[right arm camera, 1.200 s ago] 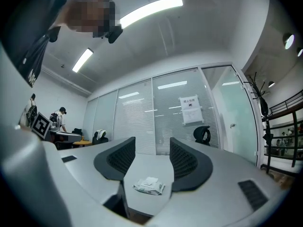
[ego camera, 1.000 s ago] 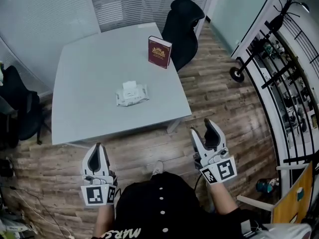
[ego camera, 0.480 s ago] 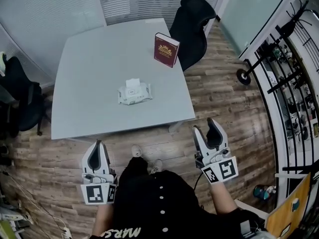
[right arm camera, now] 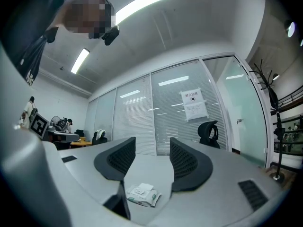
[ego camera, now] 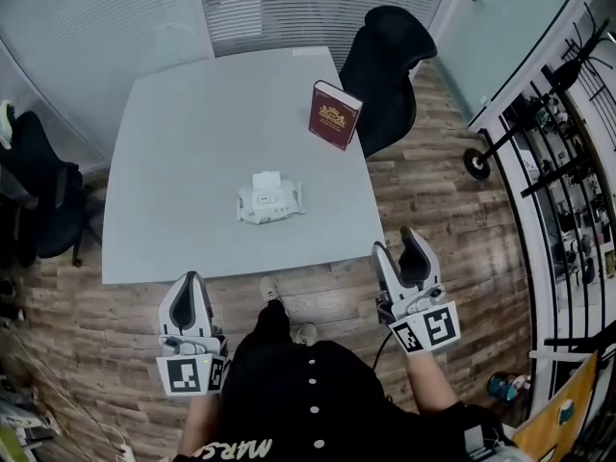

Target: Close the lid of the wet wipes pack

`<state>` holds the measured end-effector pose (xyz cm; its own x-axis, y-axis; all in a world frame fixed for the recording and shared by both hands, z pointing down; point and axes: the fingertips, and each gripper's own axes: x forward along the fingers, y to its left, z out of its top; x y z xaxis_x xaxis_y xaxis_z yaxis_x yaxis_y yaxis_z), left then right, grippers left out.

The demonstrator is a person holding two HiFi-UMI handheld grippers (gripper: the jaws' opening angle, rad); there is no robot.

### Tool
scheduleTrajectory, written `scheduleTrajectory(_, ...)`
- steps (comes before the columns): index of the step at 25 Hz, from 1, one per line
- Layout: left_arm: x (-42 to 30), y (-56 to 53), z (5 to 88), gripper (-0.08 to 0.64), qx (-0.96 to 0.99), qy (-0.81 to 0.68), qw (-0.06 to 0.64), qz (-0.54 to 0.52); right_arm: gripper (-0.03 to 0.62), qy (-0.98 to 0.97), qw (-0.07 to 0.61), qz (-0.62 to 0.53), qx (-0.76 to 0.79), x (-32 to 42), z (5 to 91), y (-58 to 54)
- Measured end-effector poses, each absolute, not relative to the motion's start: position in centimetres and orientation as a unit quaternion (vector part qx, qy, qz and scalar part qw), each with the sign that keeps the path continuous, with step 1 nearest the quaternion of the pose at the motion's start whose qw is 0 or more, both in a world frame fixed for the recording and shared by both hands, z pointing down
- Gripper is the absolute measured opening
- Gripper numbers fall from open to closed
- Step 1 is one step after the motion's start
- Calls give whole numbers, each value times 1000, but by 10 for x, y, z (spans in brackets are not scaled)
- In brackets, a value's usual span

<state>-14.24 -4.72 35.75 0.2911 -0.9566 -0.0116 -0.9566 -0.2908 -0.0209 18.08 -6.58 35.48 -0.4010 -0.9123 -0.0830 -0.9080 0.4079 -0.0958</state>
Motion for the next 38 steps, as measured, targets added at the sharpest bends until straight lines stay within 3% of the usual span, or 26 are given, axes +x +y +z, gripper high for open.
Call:
scheduleTrajectory(24,-166,-222,343,6,-831,556,26,12,224,822,60,-23,-566,151,347,-221)
scheduleTrajectory(38,-149,-258,371,6,-835,549,-22,-12,224,844,20,-68,-531,144,375,-277)
